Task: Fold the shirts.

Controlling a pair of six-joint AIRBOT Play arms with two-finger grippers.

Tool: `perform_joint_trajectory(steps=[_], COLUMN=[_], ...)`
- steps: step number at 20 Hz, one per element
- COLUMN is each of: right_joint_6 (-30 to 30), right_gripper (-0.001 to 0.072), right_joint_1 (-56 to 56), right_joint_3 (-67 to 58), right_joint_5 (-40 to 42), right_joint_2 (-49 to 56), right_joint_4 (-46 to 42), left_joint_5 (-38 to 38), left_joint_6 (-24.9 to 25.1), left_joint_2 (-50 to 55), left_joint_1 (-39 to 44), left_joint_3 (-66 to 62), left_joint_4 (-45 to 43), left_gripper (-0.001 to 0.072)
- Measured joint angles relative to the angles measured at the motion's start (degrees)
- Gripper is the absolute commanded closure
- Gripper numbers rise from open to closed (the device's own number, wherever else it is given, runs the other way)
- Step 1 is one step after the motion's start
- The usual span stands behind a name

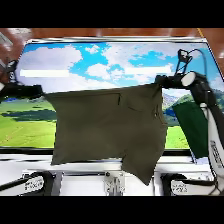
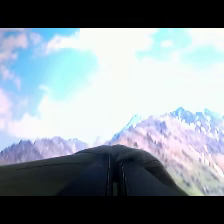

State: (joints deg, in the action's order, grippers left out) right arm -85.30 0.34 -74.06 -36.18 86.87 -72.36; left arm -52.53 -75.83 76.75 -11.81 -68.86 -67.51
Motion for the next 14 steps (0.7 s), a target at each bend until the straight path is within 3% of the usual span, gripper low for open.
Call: perform_joint_trajectory(steps=[3, 7, 14], right_joint_6=[-0.50, -1.16, -2.45], right_gripper=[0.0651, 0.0651, 0.0650], right_joint_1=[0.37, 0.42, 0.37], right_joint_3=[-2.10, -4.79, -5.81], right_joint_5=[10.64, 18.62, 17.86], right_joint_2=[6.40, 11.72, 14.73], right_joint_4=[0.44, 0.50, 1.18], left_joint_5=[5.66, 10.23, 8.92], left_joint_6=[-1.62, -2.93, -3.30], left_joint_2=[10.36, 19.78, 25.07], left_joint_1=[1.66, 2.97, 4.28], left_joint_3=[-6.58, -13.35, -16.04], left_joint_4=[0.28, 1.81, 2.78], left_gripper=[0.0673, 0.0672, 0.0673])
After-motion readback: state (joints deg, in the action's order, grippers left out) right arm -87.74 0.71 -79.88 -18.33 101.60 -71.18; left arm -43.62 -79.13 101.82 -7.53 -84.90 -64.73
